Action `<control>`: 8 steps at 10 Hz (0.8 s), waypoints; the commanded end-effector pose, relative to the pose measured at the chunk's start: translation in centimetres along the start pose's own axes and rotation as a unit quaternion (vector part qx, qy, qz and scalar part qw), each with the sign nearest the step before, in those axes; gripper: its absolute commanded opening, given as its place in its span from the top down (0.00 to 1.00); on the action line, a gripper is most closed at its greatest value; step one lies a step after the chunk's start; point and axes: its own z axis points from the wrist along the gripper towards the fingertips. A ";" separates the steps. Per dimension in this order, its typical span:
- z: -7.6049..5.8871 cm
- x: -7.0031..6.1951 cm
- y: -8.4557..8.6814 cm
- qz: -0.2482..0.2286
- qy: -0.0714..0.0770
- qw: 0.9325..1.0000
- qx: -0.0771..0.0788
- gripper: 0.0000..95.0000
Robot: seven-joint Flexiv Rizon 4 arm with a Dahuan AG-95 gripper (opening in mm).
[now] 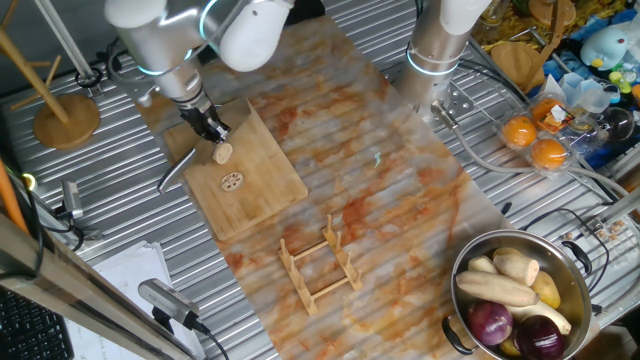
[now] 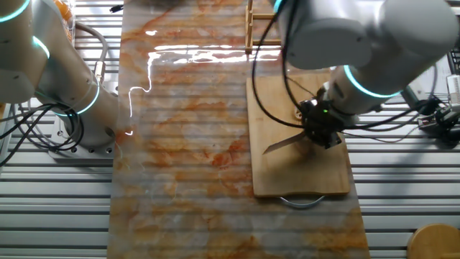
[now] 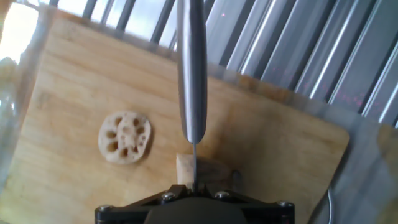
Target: Slice the lotus root
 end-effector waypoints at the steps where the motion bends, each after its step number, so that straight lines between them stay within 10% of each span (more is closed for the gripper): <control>1: -0.4 -0.6 0.4 0.004 -0.006 1.000 0.005 1.00; 8: -1.2 -2.9 0.5 0.002 -0.065 0.998 0.008 1.00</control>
